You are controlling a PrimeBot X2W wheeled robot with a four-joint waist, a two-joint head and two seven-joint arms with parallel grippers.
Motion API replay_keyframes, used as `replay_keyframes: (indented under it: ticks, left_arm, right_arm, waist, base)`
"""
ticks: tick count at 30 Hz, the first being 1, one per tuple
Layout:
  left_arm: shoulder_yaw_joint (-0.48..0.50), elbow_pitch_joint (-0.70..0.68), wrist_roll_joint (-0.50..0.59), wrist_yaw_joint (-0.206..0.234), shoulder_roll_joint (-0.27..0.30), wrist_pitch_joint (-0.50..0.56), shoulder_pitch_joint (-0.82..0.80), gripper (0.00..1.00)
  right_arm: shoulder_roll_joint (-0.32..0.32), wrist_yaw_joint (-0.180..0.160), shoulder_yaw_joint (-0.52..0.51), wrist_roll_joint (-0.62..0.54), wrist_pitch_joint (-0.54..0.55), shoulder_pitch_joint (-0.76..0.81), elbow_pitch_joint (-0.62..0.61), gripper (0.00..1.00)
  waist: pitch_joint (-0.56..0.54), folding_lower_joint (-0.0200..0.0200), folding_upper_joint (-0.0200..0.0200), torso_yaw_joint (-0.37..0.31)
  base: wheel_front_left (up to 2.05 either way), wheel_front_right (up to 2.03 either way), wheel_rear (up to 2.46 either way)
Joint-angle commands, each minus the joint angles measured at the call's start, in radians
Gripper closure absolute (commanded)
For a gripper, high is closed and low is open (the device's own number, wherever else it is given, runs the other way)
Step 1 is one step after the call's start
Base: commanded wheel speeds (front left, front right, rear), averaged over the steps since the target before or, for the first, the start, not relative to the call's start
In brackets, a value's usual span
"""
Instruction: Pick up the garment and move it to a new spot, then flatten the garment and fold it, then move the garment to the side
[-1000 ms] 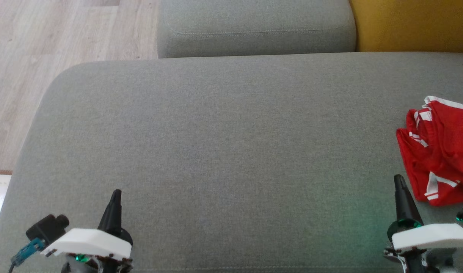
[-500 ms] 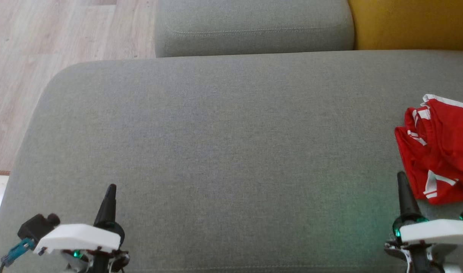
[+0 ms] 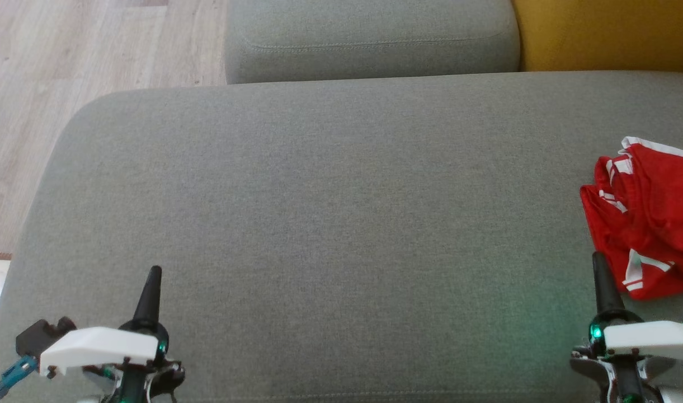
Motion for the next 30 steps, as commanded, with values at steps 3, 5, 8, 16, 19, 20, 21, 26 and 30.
replay_keyframes:
  ticks: [3, 5, 8, 16, 19, 20, 21, 26, 30]
  left_arm:
    - [0.041, -0.024, -0.047, -0.015, 0.004, 0.011, -0.069, 1.00]
    - [0.047, -0.023, -0.070, -0.018, 0.002, 0.017, -0.072, 1.00]
    - [0.057, -0.020, -0.103, -0.023, -0.001, 0.025, -0.077, 1.00]
    - [0.082, -0.013, -0.192, -0.037, -0.008, 0.046, -0.088, 1.00]
    - [0.092, -0.011, -0.225, -0.042, -0.011, 0.054, -0.092, 1.00]
    - [0.095, -0.010, -0.236, -0.043, -0.012, 0.057, -0.094, 1.00]
    - [0.099, -0.009, -0.247, -0.045, -0.013, 0.059, -0.095, 1.00]
    - [0.115, -0.005, -0.302, -0.053, -0.018, 0.073, -0.102, 1.00]
    - [0.128, -0.001, -0.347, -0.060, -0.022, 0.083, -0.108, 1.00]
  right_arm:
    - [-0.024, 0.003, 0.010, 0.050, 0.007, -0.070, -0.021, 1.00]
    - [-0.024, 0.003, 0.009, 0.073, 0.008, -0.075, -0.016, 1.00]
    - [-0.024, 0.003, 0.007, 0.107, 0.011, -0.082, -0.009, 1.00]
    - [-0.024, 0.003, 0.001, 0.198, 0.017, -0.102, 0.011, 1.00]
    - [-0.024, 0.003, -0.001, 0.232, 0.020, -0.109, 0.019, 1.00]
    - [-0.024, 0.003, -0.001, 0.243, 0.020, -0.112, 0.021, 1.00]
    - [-0.024, 0.003, -0.002, 0.254, 0.021, -0.114, 0.024, 1.00]
    - [-0.024, 0.004, -0.006, 0.311, 0.026, -0.127, 0.036, 1.00]
    - [-0.024, 0.004, -0.009, 0.356, 0.029, -0.137, 0.046, 1.00]
  waist:
    - [0.001, 0.0000, -0.0001, -0.001]
    - [0.001, 0.0000, -0.0001, -0.002]
    - [0.002, 0.0000, -0.0001, -0.004]
    - [0.004, 0.0000, -0.0001, -0.007]
    - [0.005, 0.0000, -0.0001, -0.009]
    - [0.005, 0.0000, -0.0001, -0.009]
    - [0.005, 0.0000, -0.0001, -0.010]
    - [0.007, 0.0000, -0.0001, -0.012]
    - [0.008, 0.0000, -0.0001, -0.014]
  base:
    - [0.00, 0.00, 0.00]
    - [0.00, 0.00, 0.00]
    - [0.00, 0.00, 0.00]
    - [0.00, 0.00, 0.00]
    - [0.00, 0.00, 0.00]
    - [0.00, 0.00, 0.00]
    - [0.00, 0.00, 0.00]
    - [0.00, 0.00, 0.00]
    - [0.00, 0.00, 0.00]
